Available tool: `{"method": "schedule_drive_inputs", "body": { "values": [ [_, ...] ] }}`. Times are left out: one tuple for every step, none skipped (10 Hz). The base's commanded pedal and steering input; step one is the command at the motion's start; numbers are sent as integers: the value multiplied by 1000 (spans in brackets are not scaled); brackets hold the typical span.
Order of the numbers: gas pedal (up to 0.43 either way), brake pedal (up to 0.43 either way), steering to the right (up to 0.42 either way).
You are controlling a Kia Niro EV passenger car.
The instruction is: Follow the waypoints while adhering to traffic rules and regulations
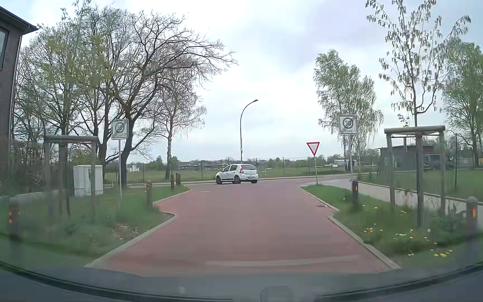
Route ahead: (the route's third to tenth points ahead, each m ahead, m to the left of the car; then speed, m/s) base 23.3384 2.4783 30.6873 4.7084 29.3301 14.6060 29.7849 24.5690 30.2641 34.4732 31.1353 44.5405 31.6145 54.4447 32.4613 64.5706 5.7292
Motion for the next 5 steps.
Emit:
{"method": "schedule_drive_inputs", "body": {
  "values": [
    [110,0,20],
    [110,0,23],
    [110,0,26],
    [110,0,26],
    [98,0,26]
  ]
}}
